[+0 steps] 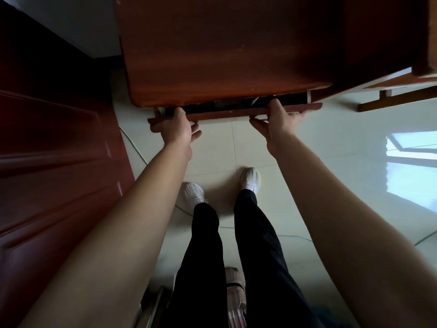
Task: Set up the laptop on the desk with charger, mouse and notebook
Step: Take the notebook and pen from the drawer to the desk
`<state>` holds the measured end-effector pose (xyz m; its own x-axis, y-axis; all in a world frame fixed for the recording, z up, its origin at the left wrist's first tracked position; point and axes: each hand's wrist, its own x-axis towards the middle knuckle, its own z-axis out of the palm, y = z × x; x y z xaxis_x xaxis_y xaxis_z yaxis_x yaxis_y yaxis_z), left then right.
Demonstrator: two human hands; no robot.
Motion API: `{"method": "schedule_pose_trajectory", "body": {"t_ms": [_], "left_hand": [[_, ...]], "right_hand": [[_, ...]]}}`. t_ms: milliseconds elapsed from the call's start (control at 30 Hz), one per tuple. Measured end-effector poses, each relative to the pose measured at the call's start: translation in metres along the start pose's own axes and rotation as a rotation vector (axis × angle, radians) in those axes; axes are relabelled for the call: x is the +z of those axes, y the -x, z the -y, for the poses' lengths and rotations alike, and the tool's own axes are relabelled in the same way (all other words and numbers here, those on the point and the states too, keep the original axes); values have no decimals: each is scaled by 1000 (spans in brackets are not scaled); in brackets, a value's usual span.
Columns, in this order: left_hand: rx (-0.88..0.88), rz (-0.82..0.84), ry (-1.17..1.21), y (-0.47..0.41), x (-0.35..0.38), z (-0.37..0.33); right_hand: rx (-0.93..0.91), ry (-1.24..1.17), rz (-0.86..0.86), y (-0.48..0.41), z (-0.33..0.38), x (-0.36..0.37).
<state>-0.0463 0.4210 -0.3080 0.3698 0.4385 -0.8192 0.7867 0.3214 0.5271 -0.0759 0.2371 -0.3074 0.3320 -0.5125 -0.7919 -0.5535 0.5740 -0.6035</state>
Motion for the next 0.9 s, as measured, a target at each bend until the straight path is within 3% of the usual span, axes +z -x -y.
{"method": "schedule_pose_trajectory", "body": {"t_ms": [167,400,533,700,900], "left_hand": [[-124,-53,23,10,-19,33],[-167,-87,98,7,-37,61],[-222,-22,83,4,-39,61],[-162,-25,-41,-5,-45,70],[-232,37,47,-7,-50,73]], "right_hand": [[80,-34,-97,14,-23,-23],[160,-27,-69,11,-53,-51],[225,60,-35,2,-56,-55],[218,310,-2,-7,-64,-68],[281,22,109,-11,-69,-84]]}}
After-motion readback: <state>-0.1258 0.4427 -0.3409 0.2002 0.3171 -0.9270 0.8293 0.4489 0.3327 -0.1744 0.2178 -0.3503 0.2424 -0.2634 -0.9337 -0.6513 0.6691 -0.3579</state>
